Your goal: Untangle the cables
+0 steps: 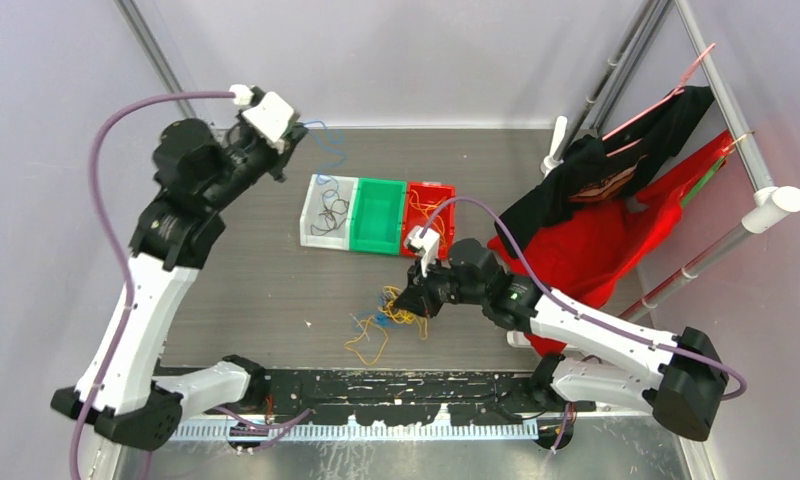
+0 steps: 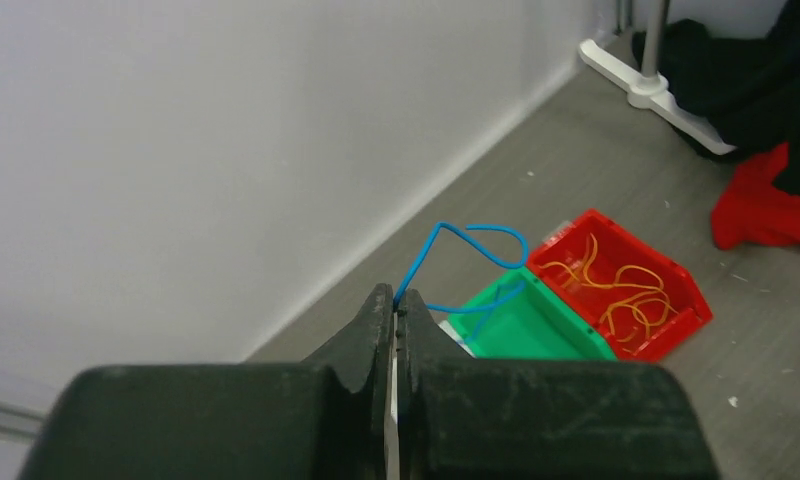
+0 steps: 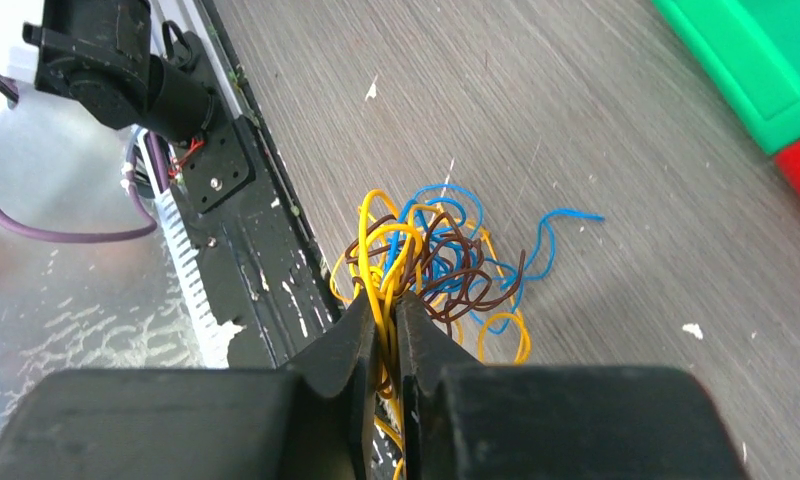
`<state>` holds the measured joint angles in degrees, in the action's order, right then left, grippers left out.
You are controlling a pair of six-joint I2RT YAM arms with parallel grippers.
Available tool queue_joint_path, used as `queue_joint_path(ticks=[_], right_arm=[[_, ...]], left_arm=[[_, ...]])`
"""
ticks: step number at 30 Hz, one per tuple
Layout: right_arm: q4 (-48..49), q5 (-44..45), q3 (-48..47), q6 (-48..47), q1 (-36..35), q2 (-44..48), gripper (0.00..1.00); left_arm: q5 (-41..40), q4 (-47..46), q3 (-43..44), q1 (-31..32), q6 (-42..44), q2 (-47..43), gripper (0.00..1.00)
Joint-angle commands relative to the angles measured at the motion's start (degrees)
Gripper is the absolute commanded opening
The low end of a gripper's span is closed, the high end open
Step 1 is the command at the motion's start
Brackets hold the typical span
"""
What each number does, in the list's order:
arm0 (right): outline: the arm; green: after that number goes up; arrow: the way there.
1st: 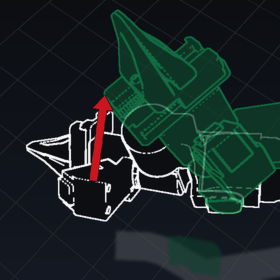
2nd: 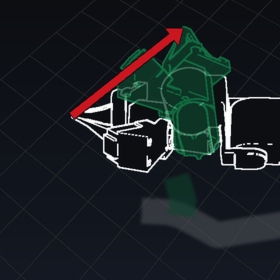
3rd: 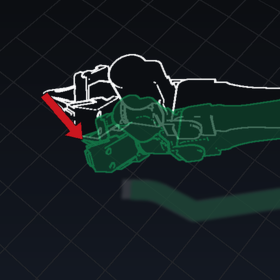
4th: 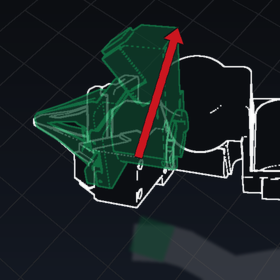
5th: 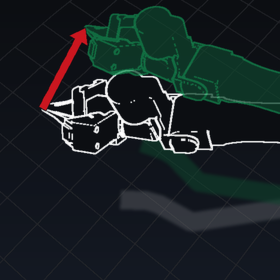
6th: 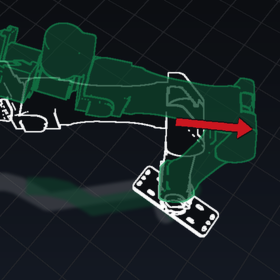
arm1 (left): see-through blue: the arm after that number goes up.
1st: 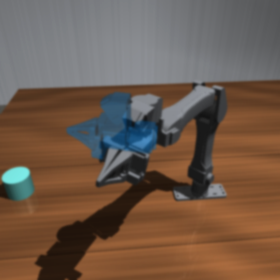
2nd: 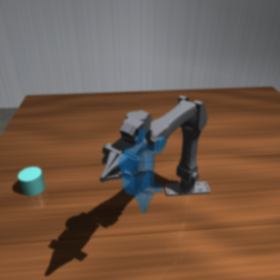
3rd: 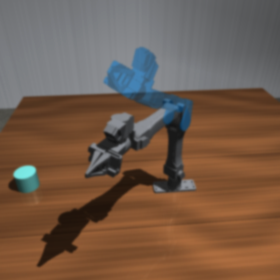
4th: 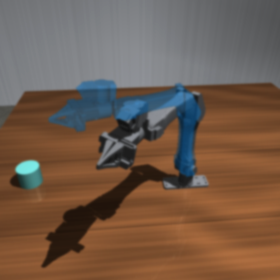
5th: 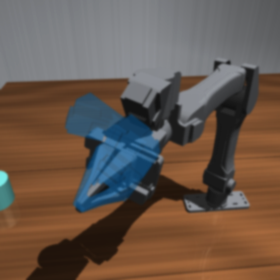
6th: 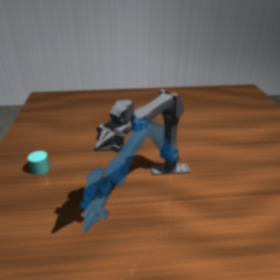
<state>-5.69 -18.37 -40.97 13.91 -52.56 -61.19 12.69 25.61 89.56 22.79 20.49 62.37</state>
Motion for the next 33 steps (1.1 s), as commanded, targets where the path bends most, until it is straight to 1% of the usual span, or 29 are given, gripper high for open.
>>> queue_joint_path(ticks=[1,7,12,18,24,29,33], right_arm=[[-0.44,0.51,1.95,1.36,-0.26,4.72,0.13],[0.09,1.52,4.68,2.72,-0.27,7.70,0.13],[0.24,1.86,5.20,2.81,-0.26,8.22,0.13],[-0.44,3.04,6.05,2.73,-0.27,10.37,0.12],[-0.62,4.17,7.00,2.80,-0.27,11.75,0.11],[-0.81,4.24,6.64,2.46,-0.25,10.81,0.10],[-0.83,4.35,6.00,2.46,-0.17,10.48,0.10]], left_arm=[[3.45,-4.35,-0.03,1.44,-4.98,4.10,0.00],[2.35,-7.58,0.25,4.21,-3.46,13.26,0.00],[1.23,-9.31,0.03,5.90,0.75,20.56,0.00],[-2.22,-12.38,0.70,6.31,3.24,26.88,0.00],[-4.74,-16.98,2.26,6.31,2.94,28.38,0.00],[-3.72,-16.51,3.19,6.31,2.44,26.71,0.00],[-3.79,-16.37,1.06,6.35,3.45,24.58,0.00]])
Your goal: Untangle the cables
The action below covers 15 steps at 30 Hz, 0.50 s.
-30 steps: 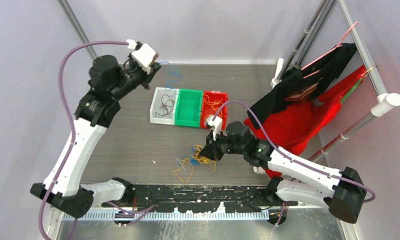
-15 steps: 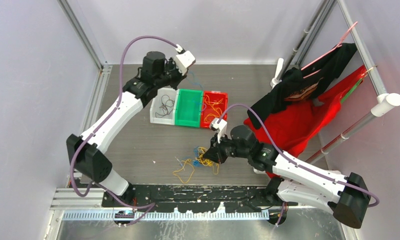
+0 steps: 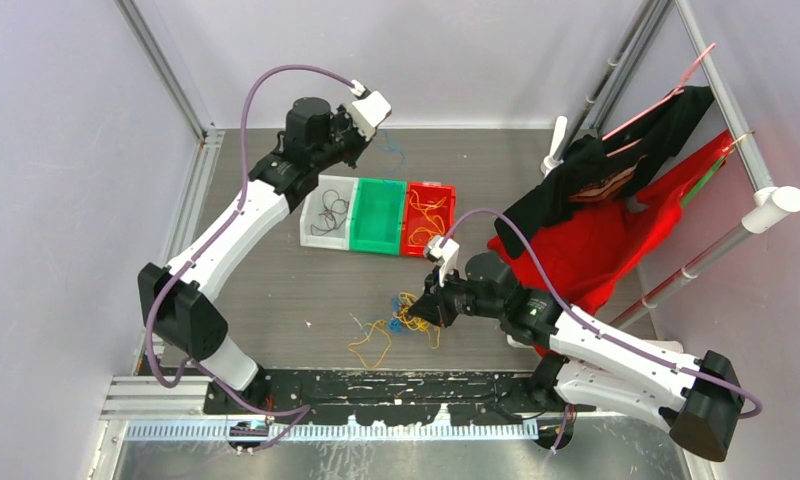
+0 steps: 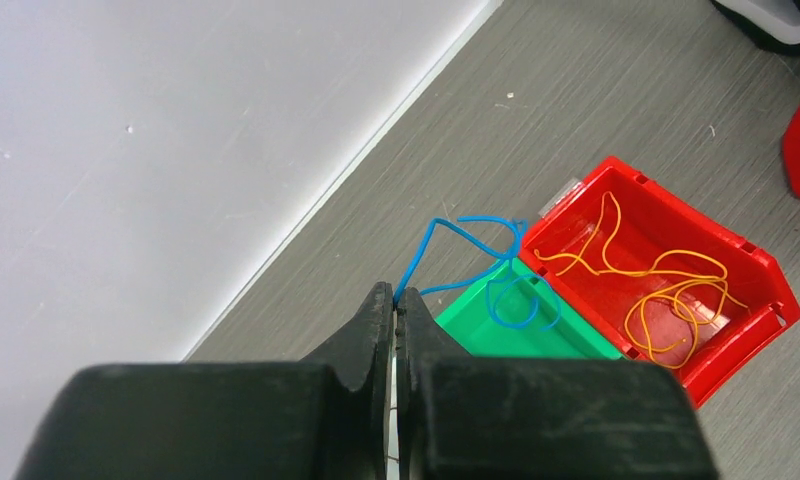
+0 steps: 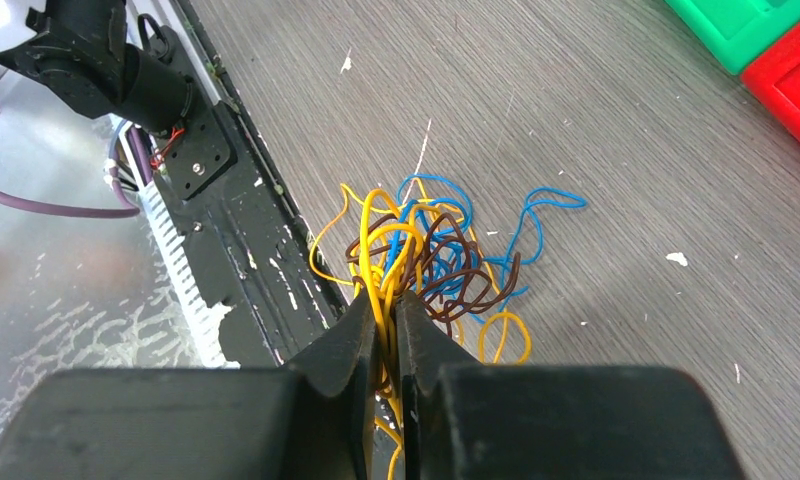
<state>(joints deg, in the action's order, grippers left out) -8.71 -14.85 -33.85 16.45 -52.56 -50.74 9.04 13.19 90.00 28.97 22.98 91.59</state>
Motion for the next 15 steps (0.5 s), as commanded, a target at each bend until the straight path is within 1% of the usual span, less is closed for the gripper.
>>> queue_joint_path(ticks=[1,4,15], right_arm=[[2.20,0.87,-1.19,-0.13,-0.19,0.03,0.10],[2.38,0.90,-1.39,-0.11,-0.19,-0.25,0.10],[2.37,0.69,-2.42,-0.02,-0.18,-0.88,0.09]], left_arm=[[-0.42,-4.03,0.09,0.13,1.47,-5.04,0.00],[-1.41,-4.18,-1.02,0.12,1.89,-5.97,0.00],[-1.20,-2.40,-4.96,0.13,2.95,-7.31,0.00]])
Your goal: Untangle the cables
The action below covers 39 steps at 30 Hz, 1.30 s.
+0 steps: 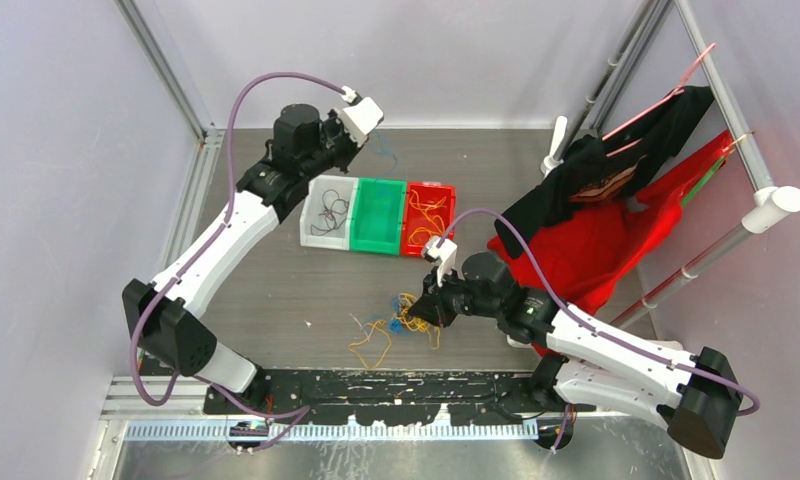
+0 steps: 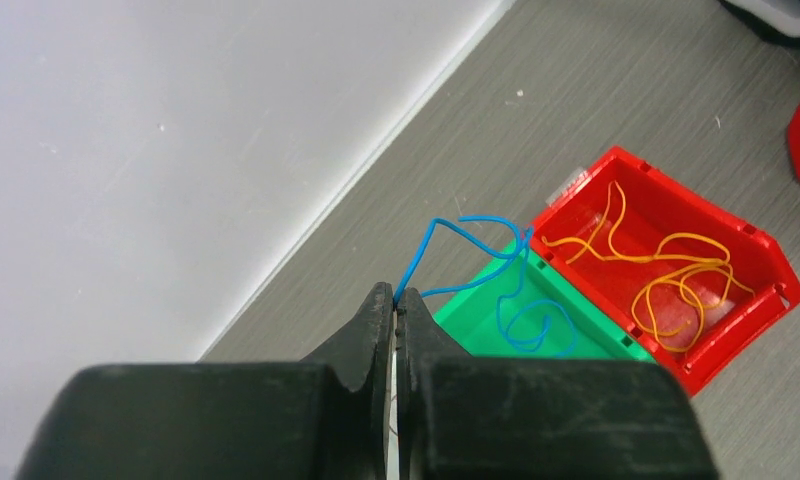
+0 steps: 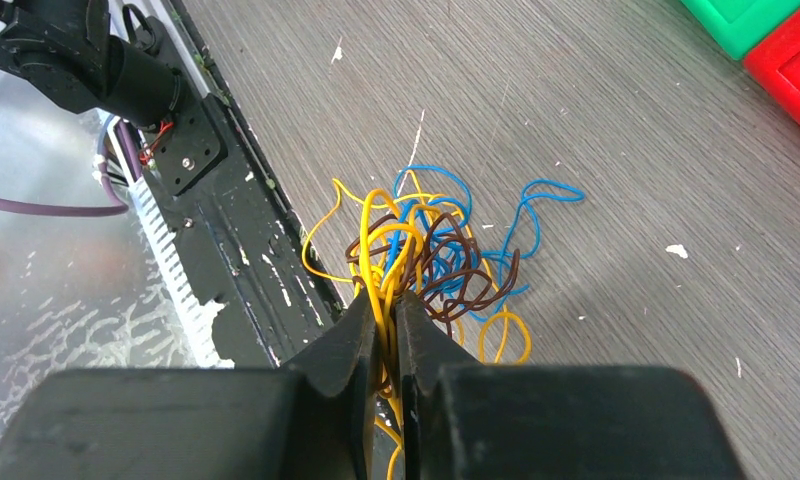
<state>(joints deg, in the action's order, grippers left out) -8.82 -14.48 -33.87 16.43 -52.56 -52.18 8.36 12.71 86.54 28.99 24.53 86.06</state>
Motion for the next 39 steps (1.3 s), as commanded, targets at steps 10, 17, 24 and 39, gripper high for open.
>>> queue_joint_path(ticks=[10,17,24,39], right_arm=[[3.84,0.50,-2.72,0.20,-0.17,0.50,0.09],[4.33,0.84,-2.70,0.65,-0.12,1.03,0.08],[4.97,1.03,-2.79,1.30,0.17,1.18,0.07],[6.89,0.86,-4.01,3.21,0.35,1.28,0.06]], left_arm=[[0.63,-0.23,-5.75,0.70,5.05,3.38,0.00],[1.36,2.08,-5.62,1.68,6.78,10.30,0.00],[1.49,14.78,1.11,2.47,7.43,18.55,0.26],[4.74,26.69,7.02,0.58,8.34,20.05,0.96]])
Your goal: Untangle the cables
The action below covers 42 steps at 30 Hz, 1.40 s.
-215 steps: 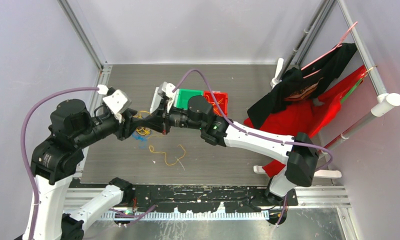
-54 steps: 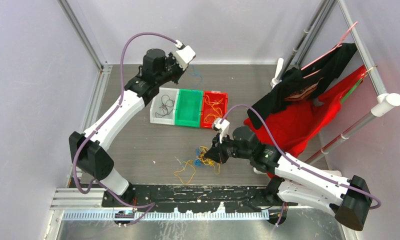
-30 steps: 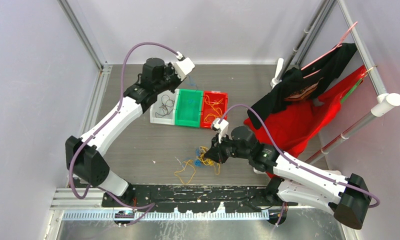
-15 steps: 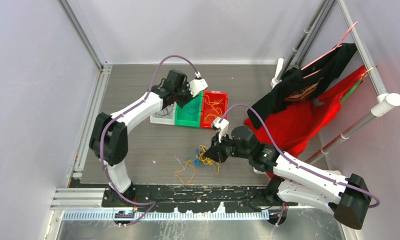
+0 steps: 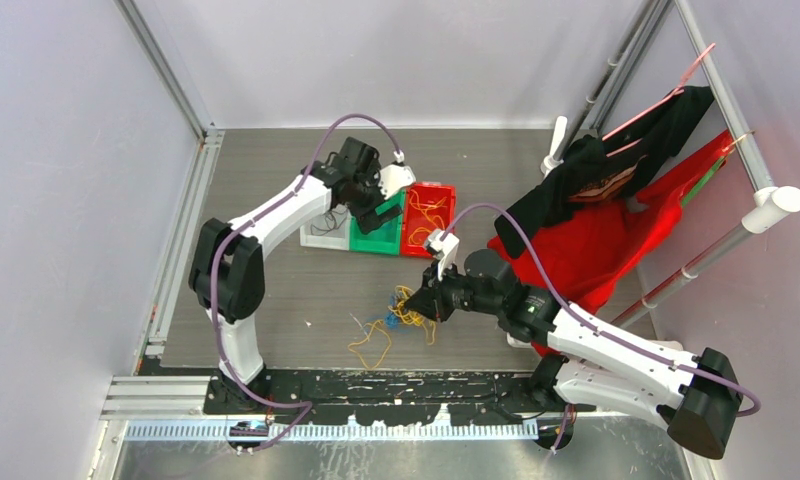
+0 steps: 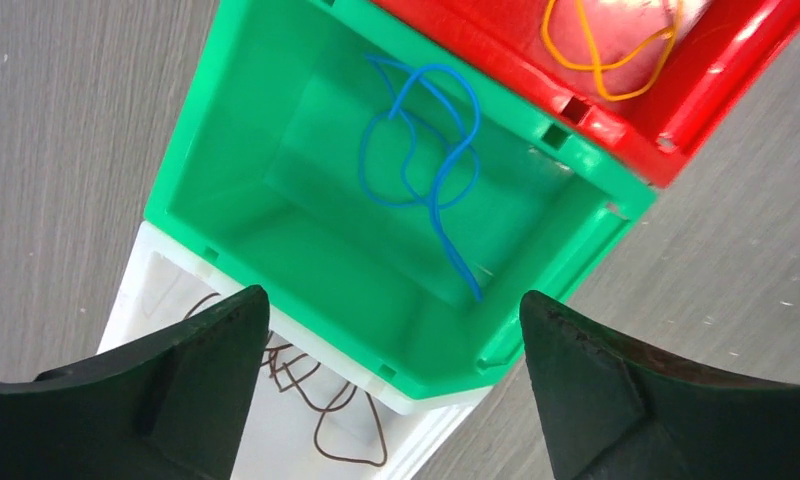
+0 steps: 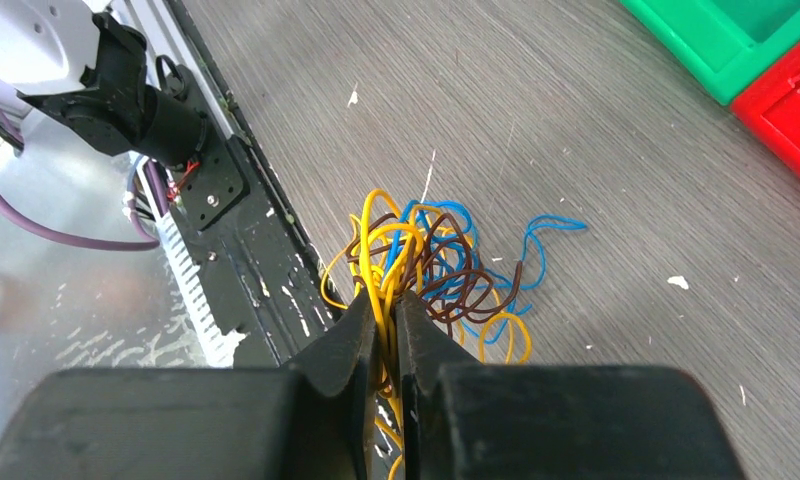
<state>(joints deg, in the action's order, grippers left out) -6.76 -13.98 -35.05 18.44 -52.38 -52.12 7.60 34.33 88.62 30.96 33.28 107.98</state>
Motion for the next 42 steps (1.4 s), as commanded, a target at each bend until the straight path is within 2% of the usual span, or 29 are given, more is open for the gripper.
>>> queue_joint_path(ticks=[1,6,10,13,19,20,22,25,29,36,38,42], right_arm=[[5.15,0.29,-2.85,1.31,0.17,1.23,0.06],[5.31,-0.08,-3.86,1.77,0.35,0.88,0.05],[5.14,0.04,-3.79,2.41,0.44,1.50,0.05],[4.64,0.39,-3.39,2.73,0.57,1.89,0.05],[3.63,0.96,-2.86,3.27,1.17,2.39,0.04],[3.54,1.05,-2.91,3.39,1.41,2.42,0.04],[3.43,0.99,-2.90,3.53,1.82,2.44,0.04],[3.28,0.57,-3.34,3.52,2.29,1.76,0.04],[3.07,-0.27,-3.97,3.54,2.79,0.68,0.04],[1.69,-0.28,-3.57,4.31,3.63,2.09,0.03],[1.51,-0.53,-3.09,5.03,4.17,3.00,0.03],[0.32,-1.21,-3.32,5.34,4.82,3.38,0.03]], left_arm=[[7.78,6.27,5.32,-2.15,-0.81,-2.71,1.00],[18.00,10.29,4.36,-5.91,-1.77,-7.95,1.00],[15.98,3.02,-0.33,-4.95,-1.12,-10.38,0.96],[14.65,4.12,2.49,-2.61,0.79,-6.66,0.89],[18.59,12.30,11.90,-1.30,5.28,4.13,0.67],[19.86,16.73,13.33,-1.42,7.62,5.96,0.66],[20.93,19.24,14.43,-1.38,10.20,7.79,0.63],[20.45,18.86,13.43,-1.43,12.77,9.06,0.63],[20.57,18.29,11.92,-2.49,15.31,9.02,0.56],[24.55,20.11,7.64,-4.82,16.08,1.99,0.56],[24.68,21.01,4.67,-4.39,18.12,-1.14,0.58],[23.85,22.92,-1.26,-1.89,16.78,-5.15,0.59]])
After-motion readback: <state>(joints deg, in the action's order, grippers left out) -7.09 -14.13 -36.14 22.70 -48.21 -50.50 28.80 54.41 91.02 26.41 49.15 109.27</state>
